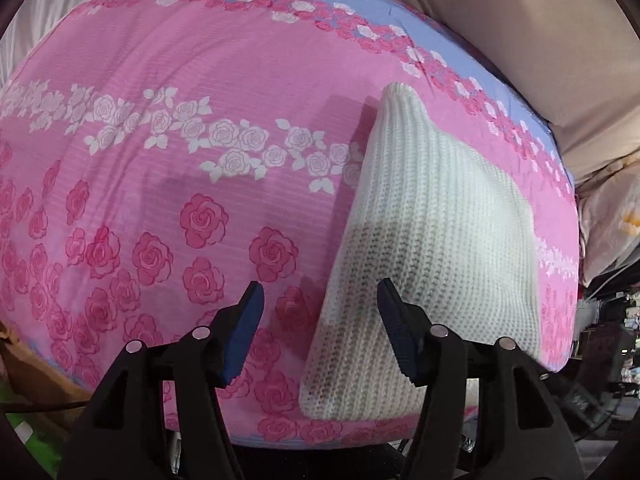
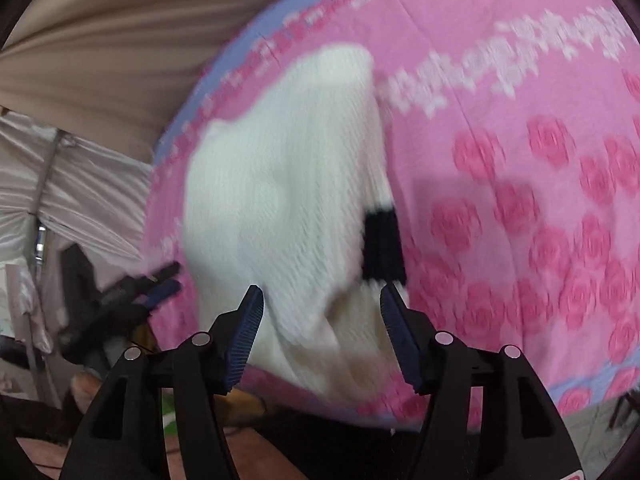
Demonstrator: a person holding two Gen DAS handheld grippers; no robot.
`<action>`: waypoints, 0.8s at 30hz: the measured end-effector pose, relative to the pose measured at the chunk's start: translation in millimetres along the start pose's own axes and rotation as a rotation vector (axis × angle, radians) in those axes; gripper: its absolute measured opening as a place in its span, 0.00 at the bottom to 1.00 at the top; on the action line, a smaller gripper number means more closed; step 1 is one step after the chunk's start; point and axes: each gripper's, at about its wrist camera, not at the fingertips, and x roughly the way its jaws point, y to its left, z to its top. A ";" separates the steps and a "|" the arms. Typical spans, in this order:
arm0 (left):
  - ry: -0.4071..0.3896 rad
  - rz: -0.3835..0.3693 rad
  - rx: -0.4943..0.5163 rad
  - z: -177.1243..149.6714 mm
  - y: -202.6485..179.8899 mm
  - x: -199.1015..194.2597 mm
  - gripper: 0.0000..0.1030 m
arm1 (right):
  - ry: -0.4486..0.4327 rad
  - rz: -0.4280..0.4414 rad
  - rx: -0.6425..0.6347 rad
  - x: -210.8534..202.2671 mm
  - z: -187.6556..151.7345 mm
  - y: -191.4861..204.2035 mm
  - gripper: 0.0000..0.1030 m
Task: Fold small clothes
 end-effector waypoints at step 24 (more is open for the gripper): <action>-0.035 0.009 0.241 -0.2 -21.5 -28.1 0.63 | -0.188 -0.194 -0.070 -16.3 -37.6 55.4 0.25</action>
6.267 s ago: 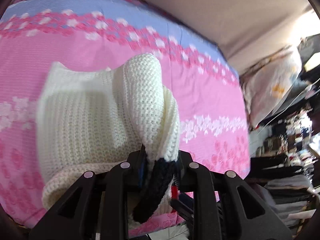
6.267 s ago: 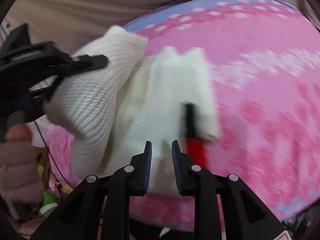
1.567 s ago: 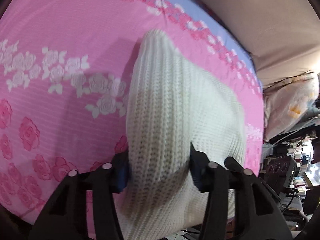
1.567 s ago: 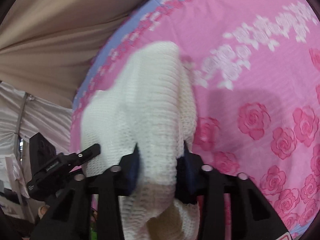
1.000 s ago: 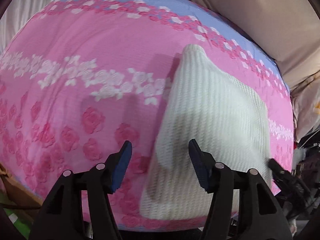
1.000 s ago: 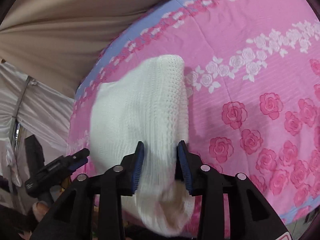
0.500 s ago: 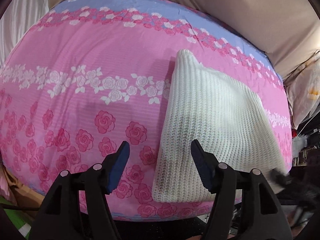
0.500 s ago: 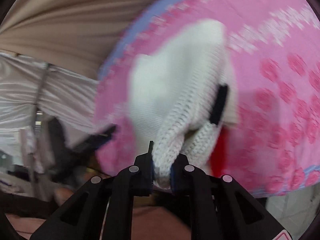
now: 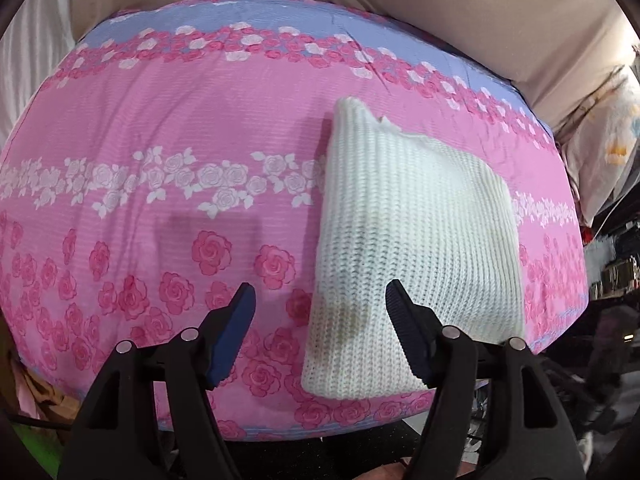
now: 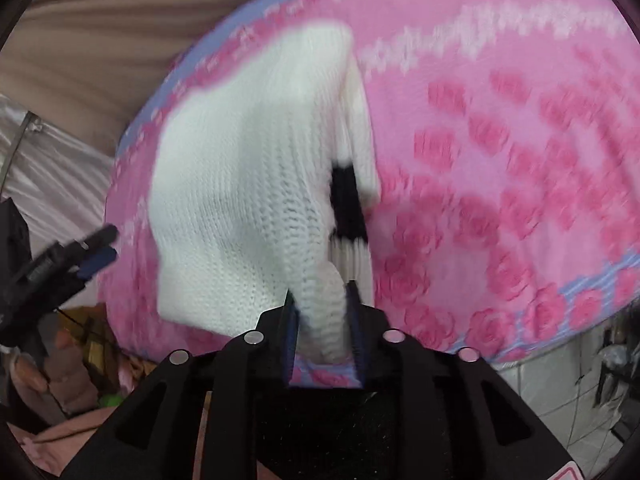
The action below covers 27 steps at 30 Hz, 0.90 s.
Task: Fold small clothes
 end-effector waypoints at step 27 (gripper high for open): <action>-0.024 0.137 0.132 25.4 -41.0 45.9 0.66 | -0.113 -0.164 -0.176 20.2 34.4 30.4 0.26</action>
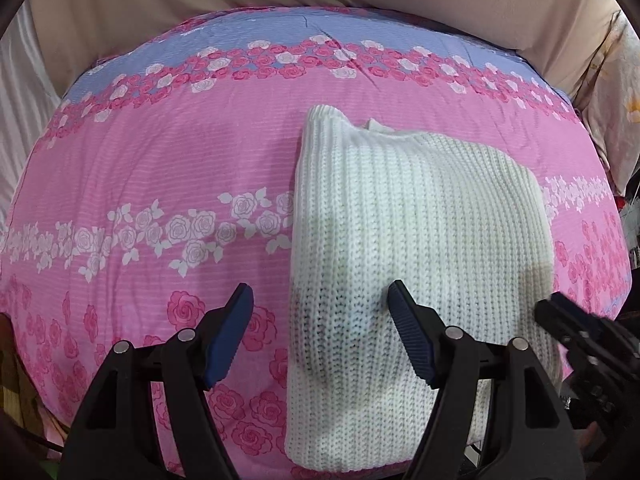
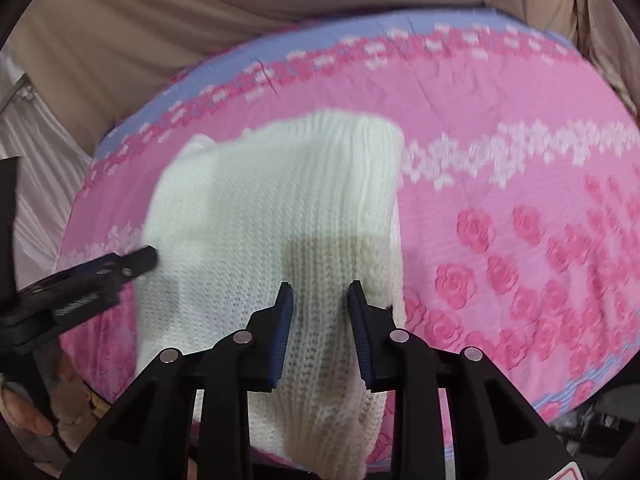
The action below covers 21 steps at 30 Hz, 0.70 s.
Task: Fold small clothes
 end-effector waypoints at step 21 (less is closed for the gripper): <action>-0.014 0.059 -0.032 2.4 -3.1 7.0 0.71 | -0.019 0.090 0.027 18.4 41.2 -16.7 0.18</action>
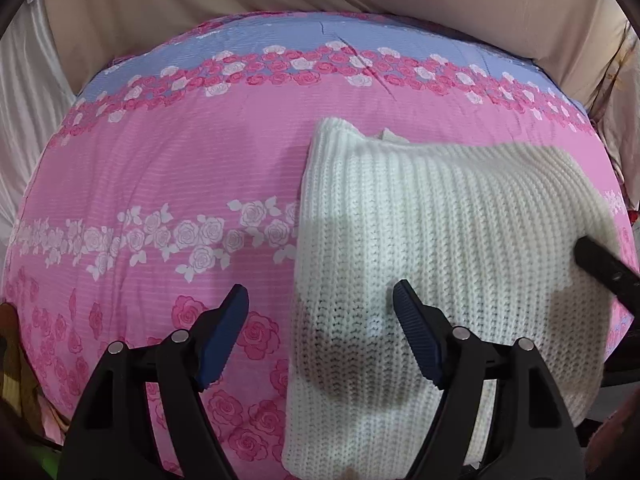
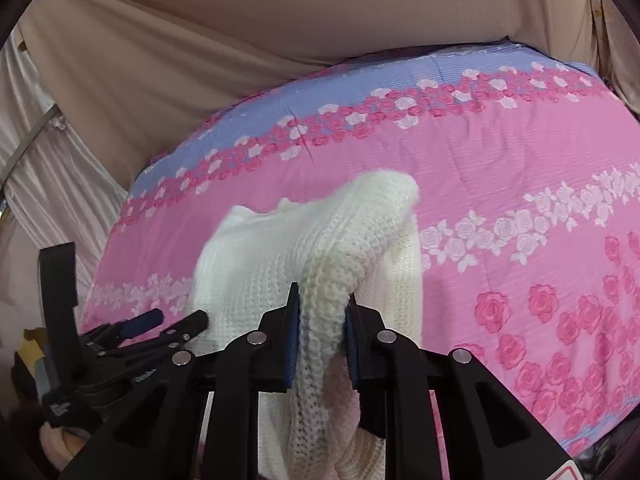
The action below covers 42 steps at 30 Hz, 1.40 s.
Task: Fold small clothes
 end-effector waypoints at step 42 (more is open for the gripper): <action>0.039 0.077 -0.006 -37.5 -6.1 -13.0 0.78 | 0.140 0.016 0.022 0.2 -64.6 -26.4 0.23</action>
